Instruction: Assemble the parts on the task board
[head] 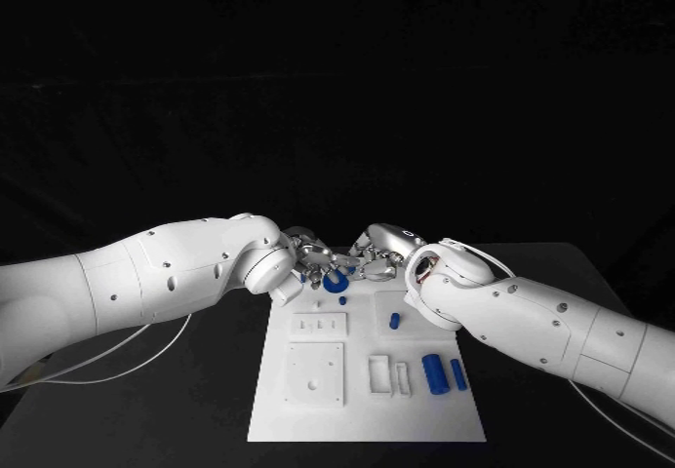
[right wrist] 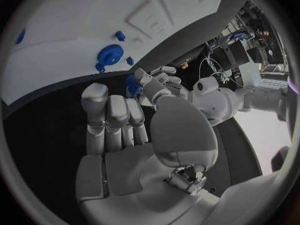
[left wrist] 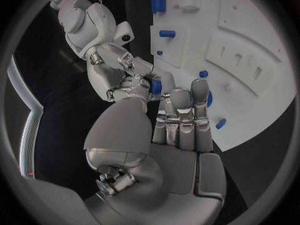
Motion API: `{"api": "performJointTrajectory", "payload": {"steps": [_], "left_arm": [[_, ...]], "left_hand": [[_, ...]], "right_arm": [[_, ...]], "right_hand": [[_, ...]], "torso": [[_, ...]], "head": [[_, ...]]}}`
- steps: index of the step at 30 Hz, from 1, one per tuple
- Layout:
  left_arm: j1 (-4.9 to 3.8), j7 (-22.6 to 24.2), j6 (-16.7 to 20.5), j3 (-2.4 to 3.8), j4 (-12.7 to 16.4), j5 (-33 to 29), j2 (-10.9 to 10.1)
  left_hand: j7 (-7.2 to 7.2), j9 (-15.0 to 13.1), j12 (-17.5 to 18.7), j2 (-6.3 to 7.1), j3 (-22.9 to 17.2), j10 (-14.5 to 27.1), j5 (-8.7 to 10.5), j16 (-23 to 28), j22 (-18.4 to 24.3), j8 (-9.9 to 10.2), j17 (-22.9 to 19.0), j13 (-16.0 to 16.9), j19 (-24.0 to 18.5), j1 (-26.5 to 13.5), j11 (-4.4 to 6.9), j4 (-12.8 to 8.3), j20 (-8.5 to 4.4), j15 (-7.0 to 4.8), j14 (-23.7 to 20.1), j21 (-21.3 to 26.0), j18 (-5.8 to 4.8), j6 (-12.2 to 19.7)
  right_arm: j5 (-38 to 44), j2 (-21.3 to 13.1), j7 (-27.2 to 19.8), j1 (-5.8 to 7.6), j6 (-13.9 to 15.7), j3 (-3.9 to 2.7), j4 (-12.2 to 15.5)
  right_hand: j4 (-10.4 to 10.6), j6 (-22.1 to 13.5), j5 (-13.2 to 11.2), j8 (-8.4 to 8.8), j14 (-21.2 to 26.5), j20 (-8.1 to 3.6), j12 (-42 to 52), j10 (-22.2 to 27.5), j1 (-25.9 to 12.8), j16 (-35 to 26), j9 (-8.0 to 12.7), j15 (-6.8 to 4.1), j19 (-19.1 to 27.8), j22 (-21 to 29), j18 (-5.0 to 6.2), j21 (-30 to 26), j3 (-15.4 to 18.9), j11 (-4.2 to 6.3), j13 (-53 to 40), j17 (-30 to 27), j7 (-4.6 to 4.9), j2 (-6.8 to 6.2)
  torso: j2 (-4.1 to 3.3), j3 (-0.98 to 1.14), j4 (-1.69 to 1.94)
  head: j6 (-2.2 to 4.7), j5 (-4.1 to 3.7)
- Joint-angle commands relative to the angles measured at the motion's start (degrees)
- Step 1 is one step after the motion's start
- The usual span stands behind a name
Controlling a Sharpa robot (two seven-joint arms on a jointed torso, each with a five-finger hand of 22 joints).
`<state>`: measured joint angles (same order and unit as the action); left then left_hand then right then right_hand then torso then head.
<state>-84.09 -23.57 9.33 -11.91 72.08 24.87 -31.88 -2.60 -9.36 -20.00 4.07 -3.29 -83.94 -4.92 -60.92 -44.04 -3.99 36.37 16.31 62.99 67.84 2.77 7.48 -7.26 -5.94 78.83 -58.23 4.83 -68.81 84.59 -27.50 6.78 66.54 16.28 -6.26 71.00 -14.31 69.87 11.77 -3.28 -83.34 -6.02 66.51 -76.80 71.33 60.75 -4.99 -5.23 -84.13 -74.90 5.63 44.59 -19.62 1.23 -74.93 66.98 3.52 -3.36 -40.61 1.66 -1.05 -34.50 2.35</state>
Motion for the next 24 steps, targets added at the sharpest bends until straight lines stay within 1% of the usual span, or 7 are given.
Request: {"api": "performJointTrajectory", "payload": {"steps": [1,6,11,14,19,21,24], "left_arm": [[0.02,-0.1,-0.8,0.06,0.0,0.2,0.3],[0.08,0.0,-0.9,0.05,0.1,0.1,0.4],[0.11,0.1,-0.9,0.05,0.1,0.1,0.5],[0.12,0.1,-1.0,0.05,0.2,0.1,0.5],[0.14,0.2,-0.9,0.05,0.1,0.0,0.6],[0.15,0.3,-0.8,0.05,0.1,-0.1,0.7],[0.16,0.5,-0.5,0.05,0.1,-0.1,0.7]], "left_hand": [[0.07,0.0,0.3,-0.05,-0.1,-2.8,-0.11,-0.1,0.0,0.3,0.1,0.0,0.5,-0.4,0.23,0.4,0.1,-0.22,0.0,0.2,-0.74,0.3],[0.09,0.1,0.4,-0.36,-0.1,-2.8,-0.21,-0.2,-1.6,0.3,0.1,0.1,0.7,-0.2,0.23,0.2,0.1,-0.21,0.0,1.3,-0.8,0.3],[0.06,0.1,0.4,-0.48,-0.1,-2.8,-0.34,-0.2,-1.8,0.3,0.1,0.1,0.7,-0.1,0.22,0.1,0.11,-0.2,0.0,1.4,-0.82,0.4],[0.07,0.2,0.5,-0.94,0.0,-2.8,-0.67,-0.3,-2.4,0.3,0.1,0.1,0.9,0.1,0.23,-0.5,0.11,-0.2,-0.1,1.9,-0.87,0.4],[0.17,0.4,0.7,-2.92,0.7,-2.8,-2.26,-0.5,-3.5,0.3,0.1,0.0,1.1,1.3,0.29,-2.8,0.03,-0.27,-0.1,2.7,-1.0,0.3],[0.3,0.4,0.7,-4.15,0.5,-2.8,-4.12,-0.5,-3.8,0.3,0.2,0.0,1.1,2.0,0.36,-3.7,-0.01,-0.32,-0.1,2.9,-1.04,0.2],[0.53,0.5,0.7,-5.8,0.3,-2.8,-5.75,-0.6,-4.1,0.3,0.2,-0.1,1.2,3.1,0.45,-5.3,-0.07,-0.38,-0.1,3.1,-1.12,-0.2]], "right_arm": [[0.5,0.2,-0.3,-0.07,-1.1,0.02,0.2],[0.5,0.4,-0.3,-0.11,-1.3,0.03,0.2],[0.5,0.5,-0.3,-0.17,-1.4,0.05,0.1],[0.5,0.6,-0.3,-0.2,-1.5,0.06,0.1],[0.5,0.7,-0.3,-0.24,-1.6,0.07,0.1],[0.5,0.7,-0.3,-0.26,-1.7,0.08,0.1],[0.5,0.8,-0.3,-0.27,-1.8,0.09,0.0]], "right_hand": [[0.4,0.5,0.4,-0.34,-0.4,-0.27,0.1,0.0,-0.2,-0.3,-0.5,0.06,-3.0,-4.8,-0.36,0.0,0.1,0.06,-0.2,0.0,0.09,-0.2],[0.4,0.5,0.5,-0.35,-0.3,-0.28,0.0,0.0,-0.2,-0.4,-0.5,0.05,-3.0,-4.8,-0.35,0.0,0.1,0.06,-0.2,-0.1,0.09,-0.18],[0.4,0.5,0.5,-0.35,-0.3,-0.28,0.0,0.0,-0.2,-0.4,-0.5,0.05,-3.0,-4.8,-0.35,0.0,0.1,0.06,-0.2,-0.1,0.09,-0.18],[0.4,0.5,0.5,-0.35,-0.3,-0.28,0.0,0.0,-0.2,-0.4,-0.5,0.05,-3.0,-4.8,-0.35,0.0,0.1,0.06,-0.2,-0.1,0.09,-0.18],[0.4,0.5,0.6,-0.36,-0.3,-0.28,0.0,0.0,-0.3,-0.5,-0.5,0.05,-3.0,-4.8,-0.36,0.0,0.2,0.07,-0.2,-0.1,0.08,-0.12],[0.4,0.5,0.6,-0.36,-0.3,-0.28,0.0,0.0,-0.3,-0.5,-0.5,0.05,-3.0,-4.8,-0.36,0.0,0.2,0.07,-0.2,-0.1,0.08,-0.12],[0.4,0.5,0.6,-0.35,-0.3,-0.28,0.0,0.0,-0.3,-0.5,-0.5,0.06,-3.0,-4.8,-0.36,0.0,0.3,0.07,-0.2,-0.1,0.08,-0.08]], "torso": [[0.02,0.0,-0.03],[0.01,0.01,0.03],[-0.03,0.0,0.02],[-0.01,0.01,0.01],[-0.02,0.02,0.05],[-0.02,0.03,0.03],[0.01,0.01,0.01]], "head": [[-0.03,0.0],[-0.03,0.02],[-0.01,0.05],[0.0,0.06],[-0.04,0.06],[-0.04,0.08],[-0.04,0.05]]}}
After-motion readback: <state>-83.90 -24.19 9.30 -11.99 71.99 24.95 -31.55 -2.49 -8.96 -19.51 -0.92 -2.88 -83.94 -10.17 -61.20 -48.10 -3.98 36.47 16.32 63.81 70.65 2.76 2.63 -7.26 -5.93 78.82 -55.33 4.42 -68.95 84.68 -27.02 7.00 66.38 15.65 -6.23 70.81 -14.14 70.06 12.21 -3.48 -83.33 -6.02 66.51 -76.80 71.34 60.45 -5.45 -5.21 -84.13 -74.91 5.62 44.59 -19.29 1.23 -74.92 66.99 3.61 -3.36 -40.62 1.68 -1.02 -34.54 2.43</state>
